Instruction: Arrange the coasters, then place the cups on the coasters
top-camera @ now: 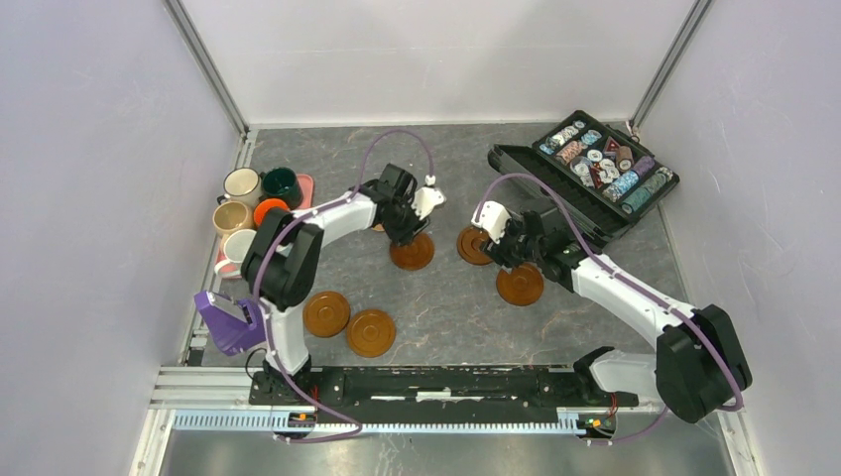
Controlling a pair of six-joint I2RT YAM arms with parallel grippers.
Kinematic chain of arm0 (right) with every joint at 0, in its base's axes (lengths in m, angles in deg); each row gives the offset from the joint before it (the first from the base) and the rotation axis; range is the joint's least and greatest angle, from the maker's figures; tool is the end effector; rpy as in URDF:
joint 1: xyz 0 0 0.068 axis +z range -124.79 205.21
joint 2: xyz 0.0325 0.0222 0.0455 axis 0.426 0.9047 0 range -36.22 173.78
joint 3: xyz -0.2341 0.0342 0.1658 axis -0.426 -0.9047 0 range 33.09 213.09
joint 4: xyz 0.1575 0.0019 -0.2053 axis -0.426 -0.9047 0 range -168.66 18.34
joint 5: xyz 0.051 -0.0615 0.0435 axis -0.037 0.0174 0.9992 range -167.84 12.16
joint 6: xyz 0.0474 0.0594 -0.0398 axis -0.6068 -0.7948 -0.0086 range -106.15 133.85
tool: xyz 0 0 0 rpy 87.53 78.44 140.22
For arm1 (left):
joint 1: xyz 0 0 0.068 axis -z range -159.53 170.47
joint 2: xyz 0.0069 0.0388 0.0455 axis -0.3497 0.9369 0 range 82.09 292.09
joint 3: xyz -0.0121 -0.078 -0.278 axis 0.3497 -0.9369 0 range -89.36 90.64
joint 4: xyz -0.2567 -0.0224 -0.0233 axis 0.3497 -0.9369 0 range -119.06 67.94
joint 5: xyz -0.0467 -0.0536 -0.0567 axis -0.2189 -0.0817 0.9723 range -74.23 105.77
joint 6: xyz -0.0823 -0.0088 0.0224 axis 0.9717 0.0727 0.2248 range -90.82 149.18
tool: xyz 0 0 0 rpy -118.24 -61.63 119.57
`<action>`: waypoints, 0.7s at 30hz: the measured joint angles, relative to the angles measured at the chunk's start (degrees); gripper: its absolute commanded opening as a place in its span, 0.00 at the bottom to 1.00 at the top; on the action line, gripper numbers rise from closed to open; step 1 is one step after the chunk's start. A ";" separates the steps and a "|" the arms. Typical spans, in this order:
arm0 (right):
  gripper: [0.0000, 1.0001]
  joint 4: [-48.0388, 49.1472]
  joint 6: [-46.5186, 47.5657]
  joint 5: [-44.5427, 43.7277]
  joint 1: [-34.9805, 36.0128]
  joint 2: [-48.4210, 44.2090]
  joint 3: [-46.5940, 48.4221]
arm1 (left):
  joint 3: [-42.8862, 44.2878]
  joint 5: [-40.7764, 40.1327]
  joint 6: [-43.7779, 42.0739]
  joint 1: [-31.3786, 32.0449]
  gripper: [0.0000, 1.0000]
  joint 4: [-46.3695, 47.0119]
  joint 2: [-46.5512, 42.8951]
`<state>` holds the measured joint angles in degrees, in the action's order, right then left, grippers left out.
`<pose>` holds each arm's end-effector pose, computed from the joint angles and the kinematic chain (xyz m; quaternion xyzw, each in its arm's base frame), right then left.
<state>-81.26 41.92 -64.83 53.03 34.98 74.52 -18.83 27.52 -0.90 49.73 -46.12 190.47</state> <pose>0.2430 0.1475 0.2173 -0.4637 0.7707 0.1015 0.4250 0.3468 -0.2120 0.1481 0.4993 0.8262 -0.0976 0.2421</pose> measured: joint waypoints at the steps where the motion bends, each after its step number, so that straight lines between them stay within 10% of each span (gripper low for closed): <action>1: 0.60 -0.22 0.02 -0.04 0.00 0.00 -0.11 | 2.08 -0.61 0.28 0.00 0.50 -0.07 1.53; 21: 0.58 -0.90 0.33 -1.29 0.00 -1.70 -1.25 | 43.06 -3.69 9.33 -0.31 0.51 -13.53 27.08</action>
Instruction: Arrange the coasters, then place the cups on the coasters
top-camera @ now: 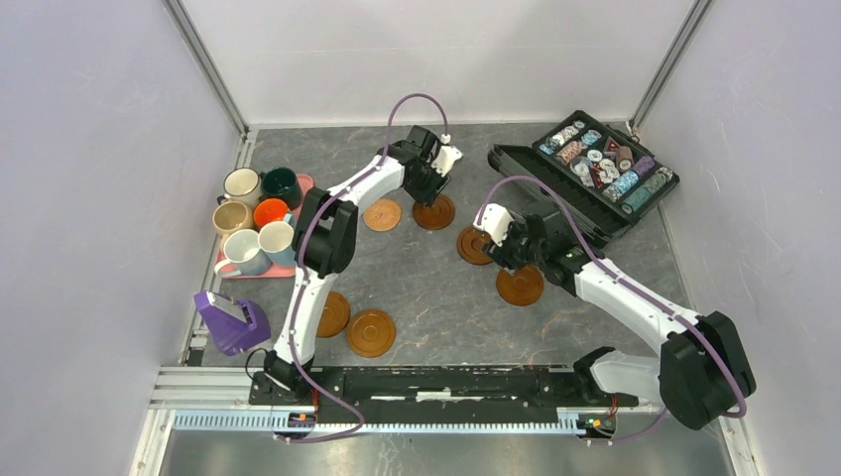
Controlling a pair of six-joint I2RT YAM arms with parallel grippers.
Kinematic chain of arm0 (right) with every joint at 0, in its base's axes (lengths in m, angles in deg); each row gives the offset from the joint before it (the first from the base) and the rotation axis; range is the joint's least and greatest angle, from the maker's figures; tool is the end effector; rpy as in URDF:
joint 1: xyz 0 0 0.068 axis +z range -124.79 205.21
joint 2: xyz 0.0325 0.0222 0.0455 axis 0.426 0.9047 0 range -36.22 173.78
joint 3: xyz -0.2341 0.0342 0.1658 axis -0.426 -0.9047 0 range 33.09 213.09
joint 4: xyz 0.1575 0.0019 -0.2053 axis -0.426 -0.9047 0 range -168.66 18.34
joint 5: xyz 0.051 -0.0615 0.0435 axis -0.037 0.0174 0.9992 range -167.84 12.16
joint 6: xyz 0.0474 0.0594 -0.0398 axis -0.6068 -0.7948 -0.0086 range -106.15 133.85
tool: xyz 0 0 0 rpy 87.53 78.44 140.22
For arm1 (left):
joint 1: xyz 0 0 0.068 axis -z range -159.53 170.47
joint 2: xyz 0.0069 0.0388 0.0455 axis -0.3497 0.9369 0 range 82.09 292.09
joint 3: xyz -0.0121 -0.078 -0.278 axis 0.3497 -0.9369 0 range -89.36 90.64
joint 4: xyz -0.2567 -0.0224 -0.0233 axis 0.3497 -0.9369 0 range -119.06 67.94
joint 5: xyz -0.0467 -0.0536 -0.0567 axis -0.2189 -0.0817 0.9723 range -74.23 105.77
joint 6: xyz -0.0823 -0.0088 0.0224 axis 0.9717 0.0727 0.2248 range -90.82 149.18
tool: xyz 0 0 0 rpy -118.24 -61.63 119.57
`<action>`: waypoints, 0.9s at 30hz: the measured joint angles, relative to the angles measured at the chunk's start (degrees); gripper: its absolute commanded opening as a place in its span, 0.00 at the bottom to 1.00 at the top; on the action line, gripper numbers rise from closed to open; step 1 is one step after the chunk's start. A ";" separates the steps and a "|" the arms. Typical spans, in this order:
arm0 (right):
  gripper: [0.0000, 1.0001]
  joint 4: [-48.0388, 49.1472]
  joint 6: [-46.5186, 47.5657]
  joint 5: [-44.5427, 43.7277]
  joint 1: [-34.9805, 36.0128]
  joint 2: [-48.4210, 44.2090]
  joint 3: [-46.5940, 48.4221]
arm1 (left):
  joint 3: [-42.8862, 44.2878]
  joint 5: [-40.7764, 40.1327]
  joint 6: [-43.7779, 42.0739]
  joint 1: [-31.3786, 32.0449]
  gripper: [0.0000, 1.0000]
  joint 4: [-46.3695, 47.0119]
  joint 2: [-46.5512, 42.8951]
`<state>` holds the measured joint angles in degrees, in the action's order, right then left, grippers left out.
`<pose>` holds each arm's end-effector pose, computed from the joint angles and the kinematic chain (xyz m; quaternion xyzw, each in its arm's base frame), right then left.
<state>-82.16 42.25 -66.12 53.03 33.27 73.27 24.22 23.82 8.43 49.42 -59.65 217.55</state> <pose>0.2368 0.1424 0.2153 -0.4627 0.7742 0.0903 0.4223 0.4698 -0.2720 0.1476 0.4212 0.8655 -0.0863 0.2571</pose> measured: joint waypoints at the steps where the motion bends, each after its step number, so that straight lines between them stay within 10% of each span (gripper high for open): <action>1: 0.58 0.02 0.02 0.00 0.00 -0.13 -0.09 | 0.66 -0.37 0.31 0.00 0.51 -0.17 0.44; 13: 0.58 -0.33 0.17 0.04 -0.02 -1.20 -0.98 | 7.26 -2.25 1.33 0.00 0.55 -1.42 4.26; 19: 0.60 -0.33 0.17 0.07 -0.02 -1.57 -1.66 | 8.15 -2.86 2.38 -0.39 0.81 -1.68 4.46; 27: 0.62 -0.31 0.31 0.52 -0.02 -1.75 -1.68 | 6.01 2.73 6.88 -3.69 0.84 -3.08 -0.72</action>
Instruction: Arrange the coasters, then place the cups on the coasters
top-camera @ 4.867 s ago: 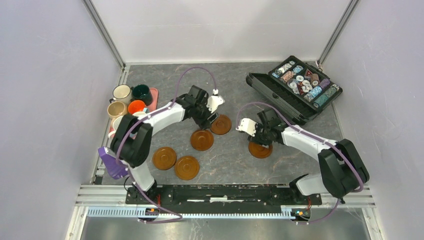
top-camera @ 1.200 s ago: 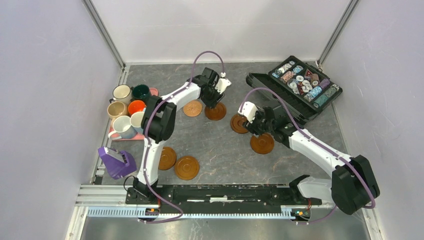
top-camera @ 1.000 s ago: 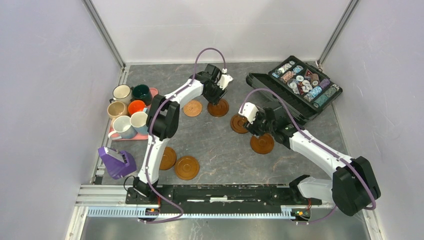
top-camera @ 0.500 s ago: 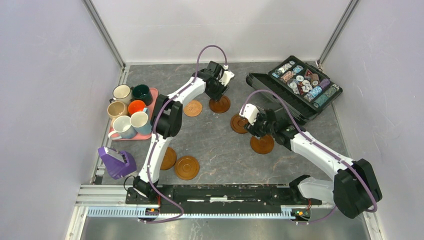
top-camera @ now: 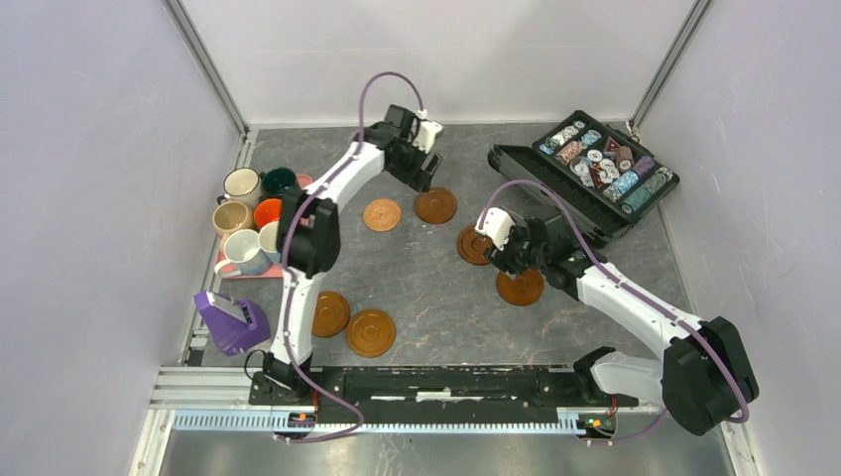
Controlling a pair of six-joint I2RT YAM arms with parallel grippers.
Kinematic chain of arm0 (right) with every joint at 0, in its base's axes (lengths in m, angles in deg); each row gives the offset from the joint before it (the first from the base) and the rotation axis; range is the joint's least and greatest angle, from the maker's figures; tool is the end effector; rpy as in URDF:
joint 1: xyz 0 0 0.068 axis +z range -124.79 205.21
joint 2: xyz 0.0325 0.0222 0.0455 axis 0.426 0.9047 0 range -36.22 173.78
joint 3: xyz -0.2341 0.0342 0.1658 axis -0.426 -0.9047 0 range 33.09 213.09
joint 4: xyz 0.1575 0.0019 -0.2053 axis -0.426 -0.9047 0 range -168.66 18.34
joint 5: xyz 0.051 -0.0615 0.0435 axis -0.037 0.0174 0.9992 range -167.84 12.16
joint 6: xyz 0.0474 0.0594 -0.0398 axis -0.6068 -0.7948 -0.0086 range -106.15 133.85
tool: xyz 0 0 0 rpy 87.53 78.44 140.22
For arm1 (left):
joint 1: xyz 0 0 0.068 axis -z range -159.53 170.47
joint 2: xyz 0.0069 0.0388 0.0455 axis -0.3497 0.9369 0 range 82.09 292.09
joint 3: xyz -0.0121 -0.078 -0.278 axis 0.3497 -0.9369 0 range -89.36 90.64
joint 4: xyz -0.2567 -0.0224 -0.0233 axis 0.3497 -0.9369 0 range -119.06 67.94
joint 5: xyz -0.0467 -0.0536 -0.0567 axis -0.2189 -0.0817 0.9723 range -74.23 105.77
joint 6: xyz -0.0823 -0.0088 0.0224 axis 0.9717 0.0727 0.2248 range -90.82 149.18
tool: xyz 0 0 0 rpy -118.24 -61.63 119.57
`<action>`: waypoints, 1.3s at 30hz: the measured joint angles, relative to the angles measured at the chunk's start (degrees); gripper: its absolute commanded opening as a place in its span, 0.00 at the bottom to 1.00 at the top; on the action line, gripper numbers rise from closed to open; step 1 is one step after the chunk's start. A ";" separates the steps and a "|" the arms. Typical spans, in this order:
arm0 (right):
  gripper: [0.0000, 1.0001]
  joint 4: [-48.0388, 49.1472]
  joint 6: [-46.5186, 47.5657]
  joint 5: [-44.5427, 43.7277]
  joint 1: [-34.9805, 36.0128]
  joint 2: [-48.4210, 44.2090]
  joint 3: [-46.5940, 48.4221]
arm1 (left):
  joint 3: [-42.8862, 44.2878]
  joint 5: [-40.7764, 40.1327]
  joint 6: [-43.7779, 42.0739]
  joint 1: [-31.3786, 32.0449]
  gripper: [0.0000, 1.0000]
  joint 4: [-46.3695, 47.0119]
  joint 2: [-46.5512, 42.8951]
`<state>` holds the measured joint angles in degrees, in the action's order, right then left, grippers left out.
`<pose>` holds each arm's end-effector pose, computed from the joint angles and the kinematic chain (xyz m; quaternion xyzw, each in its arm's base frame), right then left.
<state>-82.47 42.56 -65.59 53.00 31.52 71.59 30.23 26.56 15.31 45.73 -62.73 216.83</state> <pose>0.2292 0.1389 0.2121 -0.4663 0.7726 0.0933 0.4205 0.4916 -0.2476 0.1848 0.3447 0.8874 -0.1185 0.2822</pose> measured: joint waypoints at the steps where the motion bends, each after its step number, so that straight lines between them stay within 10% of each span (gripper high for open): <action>1: 0.62 0.00 0.07 0.15 0.00 0.00 0.00 | -1.73 0.57 0.15 -0.76 0.84 0.15 -2.14; 13: 0.69 -0.94 1.55 2.32 0.00 0.57 0.00 | -17.05 1.97 0.11 -11.74 0.82 -1.49 -15.10; 39: 0.71 -4.48 1.53 0.59 -1.55 -2.62 1.57 | -38.32 -0.83 -9.66 -3.45 0.48 1.01 -20.81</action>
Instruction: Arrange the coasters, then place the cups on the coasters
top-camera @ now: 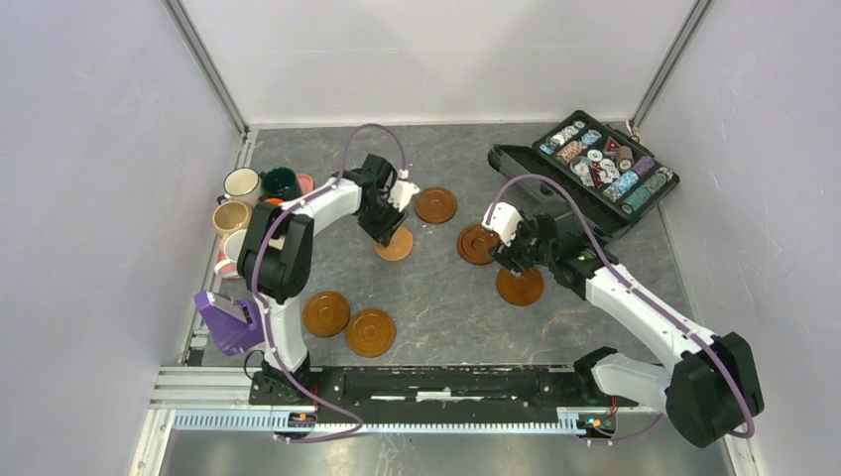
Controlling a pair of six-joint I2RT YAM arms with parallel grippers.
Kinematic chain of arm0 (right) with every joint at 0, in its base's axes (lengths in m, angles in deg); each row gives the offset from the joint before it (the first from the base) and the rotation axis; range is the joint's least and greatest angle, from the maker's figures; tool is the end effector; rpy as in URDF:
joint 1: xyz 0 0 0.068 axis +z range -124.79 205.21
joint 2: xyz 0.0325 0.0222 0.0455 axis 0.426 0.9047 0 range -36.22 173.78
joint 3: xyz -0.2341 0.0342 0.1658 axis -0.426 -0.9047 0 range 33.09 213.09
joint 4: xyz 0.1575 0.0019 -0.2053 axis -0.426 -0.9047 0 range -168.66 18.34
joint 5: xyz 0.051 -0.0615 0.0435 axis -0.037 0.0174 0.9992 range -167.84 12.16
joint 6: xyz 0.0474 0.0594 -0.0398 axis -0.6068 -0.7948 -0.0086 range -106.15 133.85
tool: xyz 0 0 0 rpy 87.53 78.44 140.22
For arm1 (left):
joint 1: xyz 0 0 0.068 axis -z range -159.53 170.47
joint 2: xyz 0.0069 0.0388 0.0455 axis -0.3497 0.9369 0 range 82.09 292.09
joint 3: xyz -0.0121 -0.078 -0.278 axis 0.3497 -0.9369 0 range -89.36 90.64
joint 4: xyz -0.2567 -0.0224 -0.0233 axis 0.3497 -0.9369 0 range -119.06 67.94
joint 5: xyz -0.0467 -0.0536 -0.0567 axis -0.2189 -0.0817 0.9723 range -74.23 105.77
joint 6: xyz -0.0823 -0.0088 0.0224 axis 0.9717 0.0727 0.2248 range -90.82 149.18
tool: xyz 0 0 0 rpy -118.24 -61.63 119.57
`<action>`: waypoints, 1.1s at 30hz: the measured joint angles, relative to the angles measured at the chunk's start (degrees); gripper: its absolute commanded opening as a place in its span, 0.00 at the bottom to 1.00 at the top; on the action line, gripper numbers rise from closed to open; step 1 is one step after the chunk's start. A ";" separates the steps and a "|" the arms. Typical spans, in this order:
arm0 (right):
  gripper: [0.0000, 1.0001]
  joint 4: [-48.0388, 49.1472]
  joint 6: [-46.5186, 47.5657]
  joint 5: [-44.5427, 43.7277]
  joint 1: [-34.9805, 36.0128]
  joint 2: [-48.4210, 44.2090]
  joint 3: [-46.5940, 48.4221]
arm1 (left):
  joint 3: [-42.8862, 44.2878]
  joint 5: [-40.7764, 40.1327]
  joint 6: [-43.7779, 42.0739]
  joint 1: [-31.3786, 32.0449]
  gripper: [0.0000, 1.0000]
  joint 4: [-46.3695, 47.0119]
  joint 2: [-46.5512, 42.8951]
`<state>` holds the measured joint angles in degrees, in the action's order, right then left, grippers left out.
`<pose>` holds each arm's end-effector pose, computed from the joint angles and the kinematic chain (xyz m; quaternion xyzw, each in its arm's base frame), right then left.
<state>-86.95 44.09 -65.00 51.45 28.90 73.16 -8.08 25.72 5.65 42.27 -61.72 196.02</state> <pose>0.2251 0.1297 0.2242 -0.4682 0.7723 0.0869 0.4205 0.3806 -0.1663 0.1485 0.3916 0.9032 -0.0834 0.1545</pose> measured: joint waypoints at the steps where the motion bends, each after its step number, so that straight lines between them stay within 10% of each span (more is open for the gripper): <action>1: 0.71 0.11 -0.46 -0.02 -0.26 -0.61 0.39 | -1.51 -0.09 -0.17 0.92 0.48 0.04 -1.09; 24: 0.87 4.24 -11.61 -8.17 -1.46 -11.85 4.94 | -12.02 -2.36 3.56 30.53 0.48 3.76 -8.55; 33: 0.88 4.50 -11.98 -8.63 -1.51 -12.33 4.98 | -10.84 2.47 6.62 29.83 0.75 2.82 -8.72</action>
<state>-82.45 32.11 -73.63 49.94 16.57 78.15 -18.92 28.19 12.28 72.11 -58.90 187.30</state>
